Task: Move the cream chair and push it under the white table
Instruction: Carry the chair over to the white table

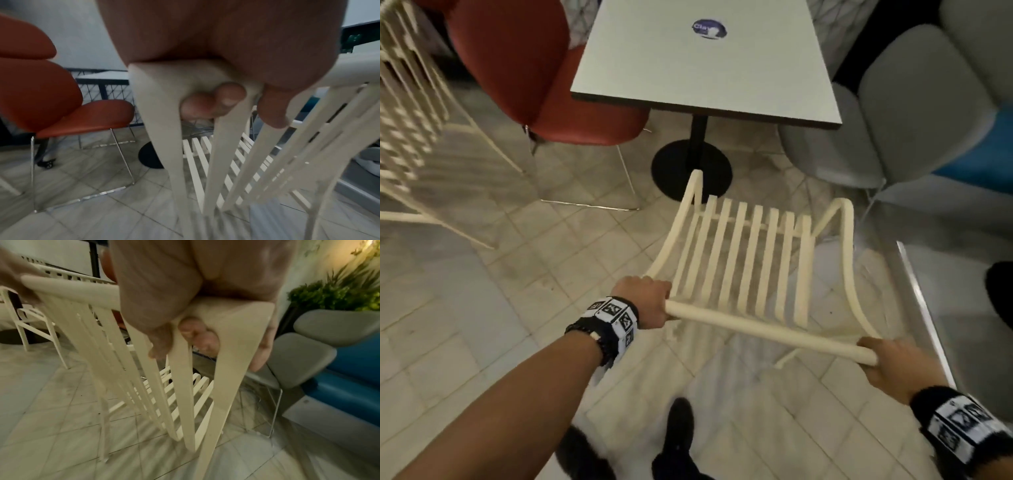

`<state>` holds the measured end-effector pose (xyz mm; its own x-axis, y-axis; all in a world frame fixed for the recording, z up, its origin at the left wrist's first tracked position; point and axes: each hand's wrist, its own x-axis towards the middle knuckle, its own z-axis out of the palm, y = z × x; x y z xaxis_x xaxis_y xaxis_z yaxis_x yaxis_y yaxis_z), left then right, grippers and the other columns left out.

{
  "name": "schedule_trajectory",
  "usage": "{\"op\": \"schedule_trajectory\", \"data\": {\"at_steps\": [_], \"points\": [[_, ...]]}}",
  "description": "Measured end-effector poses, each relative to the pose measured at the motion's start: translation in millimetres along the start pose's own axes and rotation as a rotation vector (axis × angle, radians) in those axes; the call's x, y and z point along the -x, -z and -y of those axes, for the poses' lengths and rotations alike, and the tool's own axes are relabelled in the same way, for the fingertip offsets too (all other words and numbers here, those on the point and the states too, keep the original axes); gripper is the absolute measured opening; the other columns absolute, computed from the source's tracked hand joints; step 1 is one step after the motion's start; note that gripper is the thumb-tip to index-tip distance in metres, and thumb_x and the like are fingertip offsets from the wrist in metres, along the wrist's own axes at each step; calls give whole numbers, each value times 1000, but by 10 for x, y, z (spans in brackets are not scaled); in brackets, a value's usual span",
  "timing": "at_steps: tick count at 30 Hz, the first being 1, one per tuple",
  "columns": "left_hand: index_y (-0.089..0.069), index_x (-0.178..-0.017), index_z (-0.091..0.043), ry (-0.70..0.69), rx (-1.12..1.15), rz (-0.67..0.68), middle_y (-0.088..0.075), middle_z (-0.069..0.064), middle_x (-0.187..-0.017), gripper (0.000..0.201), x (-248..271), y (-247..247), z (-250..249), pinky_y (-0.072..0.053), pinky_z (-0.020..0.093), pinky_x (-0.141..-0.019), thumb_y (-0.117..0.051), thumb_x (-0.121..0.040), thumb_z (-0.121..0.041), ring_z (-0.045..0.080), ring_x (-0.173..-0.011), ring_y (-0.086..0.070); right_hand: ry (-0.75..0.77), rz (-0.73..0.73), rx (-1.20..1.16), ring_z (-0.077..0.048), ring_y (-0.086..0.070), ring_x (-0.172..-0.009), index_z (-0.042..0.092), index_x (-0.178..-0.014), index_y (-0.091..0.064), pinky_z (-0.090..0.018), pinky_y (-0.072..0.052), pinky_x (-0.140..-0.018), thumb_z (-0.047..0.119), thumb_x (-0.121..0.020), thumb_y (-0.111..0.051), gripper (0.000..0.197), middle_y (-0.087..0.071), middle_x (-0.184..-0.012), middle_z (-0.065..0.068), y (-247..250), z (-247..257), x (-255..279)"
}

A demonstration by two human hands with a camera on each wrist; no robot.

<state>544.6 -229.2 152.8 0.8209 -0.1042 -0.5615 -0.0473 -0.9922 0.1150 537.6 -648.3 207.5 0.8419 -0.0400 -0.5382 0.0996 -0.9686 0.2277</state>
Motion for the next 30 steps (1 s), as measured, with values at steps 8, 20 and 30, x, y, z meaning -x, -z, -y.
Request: {"op": "schedule_trajectory", "data": {"at_steps": [8, 20, 30], "points": [[-55, -95, -29, 89, -93, 32, -62, 1, -92, 42, 138, 127, 195, -41, 34, -77, -57, -75, -66, 24, -84, -57, 79, -53, -112, -22, -60, -70, 35, -98, -60, -31, -45, -63, 35, -82, -52, 18, -67, -78, 4, -457, 357, 25], [-62, -107, -37, 180, 400, -245, -60, -9, -102, 63, 868, -397, 633, -52, 39, -85, -46, -67, -82, 16, -87, -63, 100, -255, -805, -17, -53, -93, 28, -113, -61, -33, -46, -80, 72, -72, -57, 61, -53, -105, -4, -381, 80, 128], [-58, -96, 4, 964, 1786, -206, -70, 23, -77, 27, 523, -538, 743, -58, 37, -44, -70, -81, -15, 35, -70, -64, -654, 568, -2064, -32, -58, -79, 1, -93, -54, -42, -60, -57, 3, -85, -57, 9, -56, -90, -18, -369, 208, -348]]}}
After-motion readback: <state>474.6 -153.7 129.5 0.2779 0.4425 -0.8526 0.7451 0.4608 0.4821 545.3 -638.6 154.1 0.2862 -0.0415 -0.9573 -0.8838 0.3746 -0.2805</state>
